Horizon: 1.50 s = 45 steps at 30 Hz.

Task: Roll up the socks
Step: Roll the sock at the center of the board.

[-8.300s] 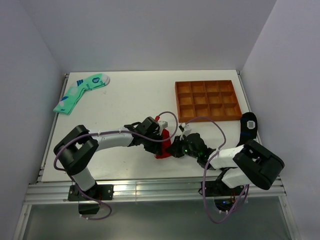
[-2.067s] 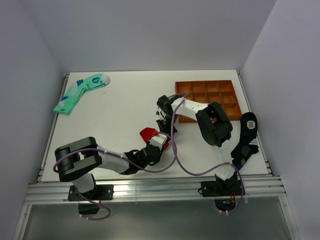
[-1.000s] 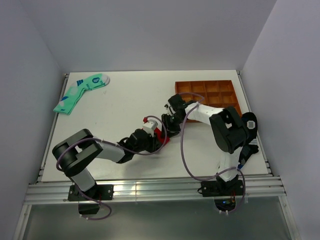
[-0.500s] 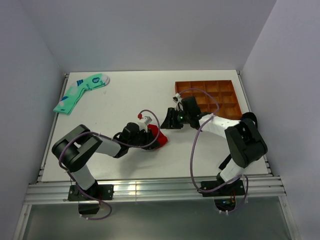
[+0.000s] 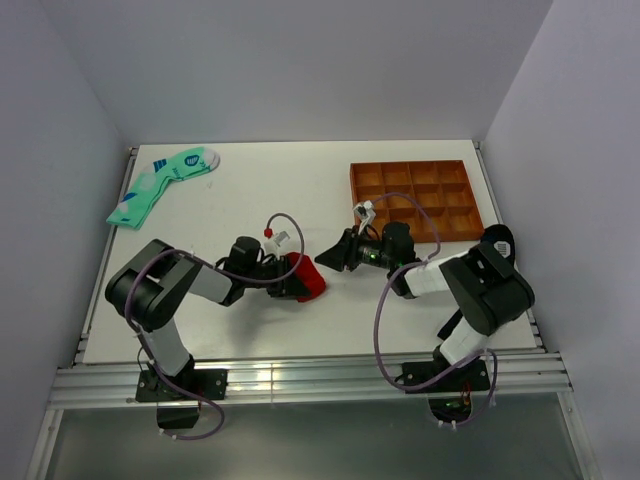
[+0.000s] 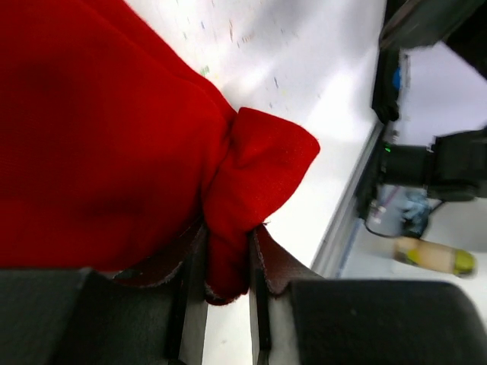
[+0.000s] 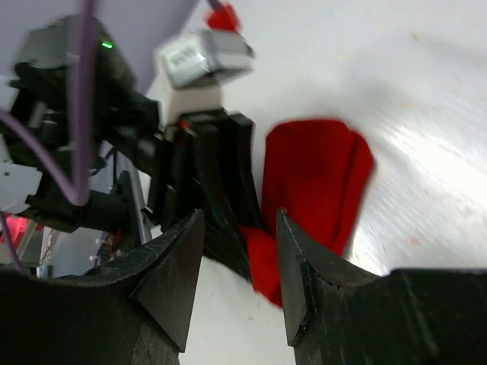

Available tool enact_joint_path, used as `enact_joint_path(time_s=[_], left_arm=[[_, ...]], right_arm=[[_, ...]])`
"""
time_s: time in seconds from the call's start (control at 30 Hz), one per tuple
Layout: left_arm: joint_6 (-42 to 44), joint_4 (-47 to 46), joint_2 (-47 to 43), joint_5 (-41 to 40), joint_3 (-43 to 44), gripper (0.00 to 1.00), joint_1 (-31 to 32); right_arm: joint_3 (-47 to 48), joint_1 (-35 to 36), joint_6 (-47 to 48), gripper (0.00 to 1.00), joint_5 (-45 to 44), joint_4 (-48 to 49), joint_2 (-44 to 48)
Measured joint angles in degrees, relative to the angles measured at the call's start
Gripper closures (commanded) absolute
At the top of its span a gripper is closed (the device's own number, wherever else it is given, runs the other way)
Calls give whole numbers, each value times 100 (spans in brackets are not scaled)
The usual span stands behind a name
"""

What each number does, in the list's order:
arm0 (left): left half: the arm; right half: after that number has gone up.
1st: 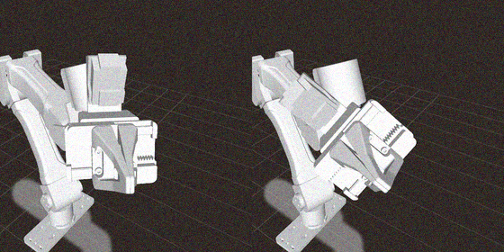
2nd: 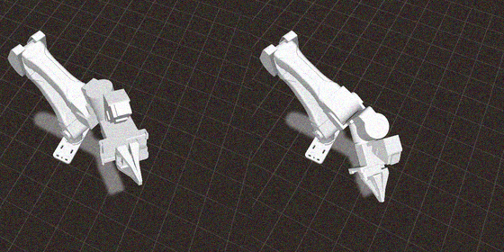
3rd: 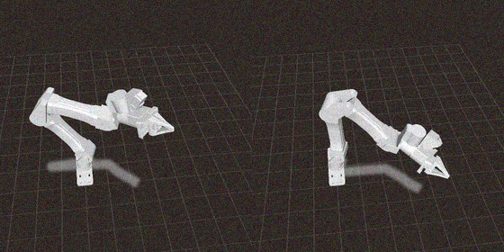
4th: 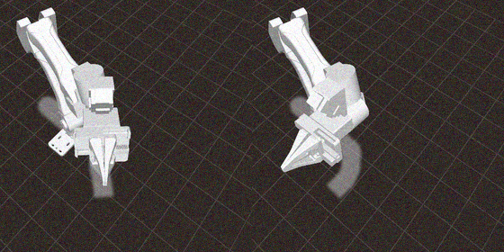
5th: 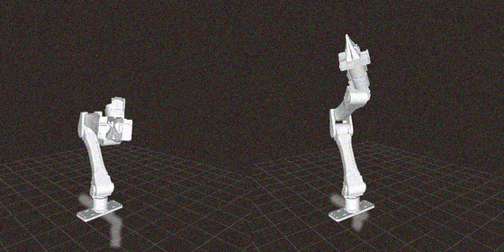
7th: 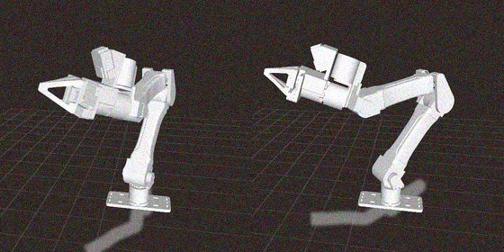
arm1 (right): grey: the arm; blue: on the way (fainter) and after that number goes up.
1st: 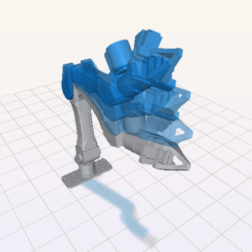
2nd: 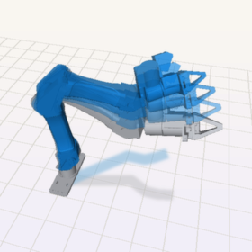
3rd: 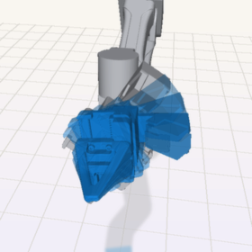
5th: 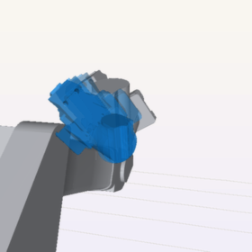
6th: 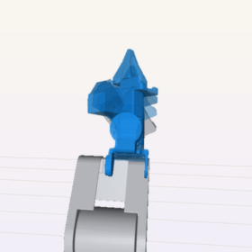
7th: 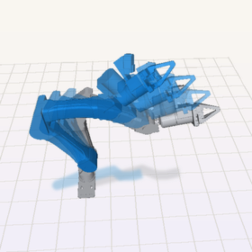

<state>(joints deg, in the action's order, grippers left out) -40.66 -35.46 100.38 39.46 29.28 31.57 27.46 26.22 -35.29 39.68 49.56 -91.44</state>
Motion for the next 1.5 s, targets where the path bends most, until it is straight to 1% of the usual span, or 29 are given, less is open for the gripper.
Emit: enact_joint_path(time_s=[0.1, 0.2, 0.3, 0.47, 0.7, 0.87, 1.17, 1.3, 1.5], left_arm=[[-273, -251, 116, 286, -114, 100, -39], [-546, -446, 149, 549, -306, 100, -79], [-713, -455, 151, 686, -382, 100, -109], [-839, -437, 151, 732, -411, 100, -114], [-876, -424, 166, 789, -417, 100, -114], [-922, -437, 205, 870, -417, 100, -125], [-999, -437, 225, 914, -415, 100, -153], [-1014, -437, 245, 960, -415, 100, -184], [-1071, -437, 271, 1021, -417, 100, -232]], right_arm=[[-31, 0, -262, 50, 295, 1191, -470], [-46, 7, -520, 49, 529, 1836, -1008], [-146, 39, -588, 49, 643, 2050, -1335], [-404, 157, -369, 49, 691, 2214, -1327], [-455, 378, 407, 49, 651, 1952, -859], [-455, 442, 824, 50, 649, 1676, -793], [-420, 721, 1550, 50, 391, 673, -739], [-417, 837, 1770, 50, 269, 328, -581], [-417, 892, 1882, 51, 149, 236, -546]])
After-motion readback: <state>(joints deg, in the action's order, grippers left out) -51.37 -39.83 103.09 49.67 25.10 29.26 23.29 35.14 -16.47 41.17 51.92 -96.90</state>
